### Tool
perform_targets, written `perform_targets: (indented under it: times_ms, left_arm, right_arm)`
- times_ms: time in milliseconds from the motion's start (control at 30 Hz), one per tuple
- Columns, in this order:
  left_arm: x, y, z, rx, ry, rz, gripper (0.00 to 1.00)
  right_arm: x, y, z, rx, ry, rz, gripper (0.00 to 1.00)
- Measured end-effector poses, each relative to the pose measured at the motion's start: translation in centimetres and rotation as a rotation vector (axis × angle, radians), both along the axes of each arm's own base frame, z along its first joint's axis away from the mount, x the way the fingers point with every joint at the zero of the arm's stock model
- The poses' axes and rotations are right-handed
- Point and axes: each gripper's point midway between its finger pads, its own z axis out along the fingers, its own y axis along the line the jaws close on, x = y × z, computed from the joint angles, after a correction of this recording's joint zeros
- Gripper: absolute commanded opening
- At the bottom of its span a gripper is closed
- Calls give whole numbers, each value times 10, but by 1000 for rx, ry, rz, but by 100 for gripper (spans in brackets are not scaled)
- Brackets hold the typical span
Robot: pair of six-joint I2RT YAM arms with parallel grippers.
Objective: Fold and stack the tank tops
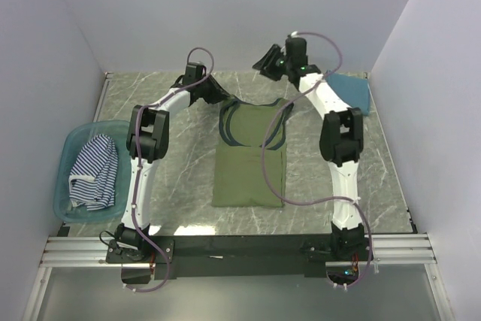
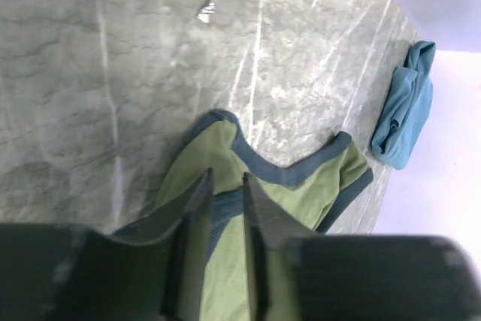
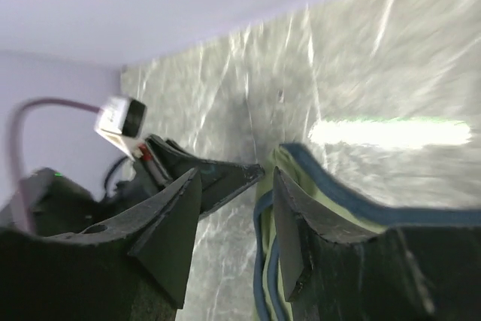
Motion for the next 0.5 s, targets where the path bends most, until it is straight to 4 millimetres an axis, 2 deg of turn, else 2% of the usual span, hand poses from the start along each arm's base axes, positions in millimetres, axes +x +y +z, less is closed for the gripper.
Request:
perform_targets:
  times_ms: [100, 167, 233, 333, 400, 500]
  left_arm:
    - [0, -2, 1, 3, -8, -9, 31]
    - [-1, -3, 1, 6, -8, -13, 31]
    - [-2, -4, 1, 7, -11, -16, 32]
    - [-3, -7, 3, 15, -21, -22, 33]
    - [-4, -10, 6, 18, -28, -28, 32]
    - [-7, -19, 18, 15, -49, -43, 31]
  right_arm:
    - [-11, -26, 32, -74, -46, -65, 50]
    - [-26, -48, 36, -133, -36, -112, 50]
    - [-43, -68, 24, -194, -7, -153, 50]
    - [-74, -103, -18, -286, 97, -202, 50]
    - [-86, -126, -48, -335, 174, -232, 51]
    - [-97, -149, -80, -377, 256, -250, 55]
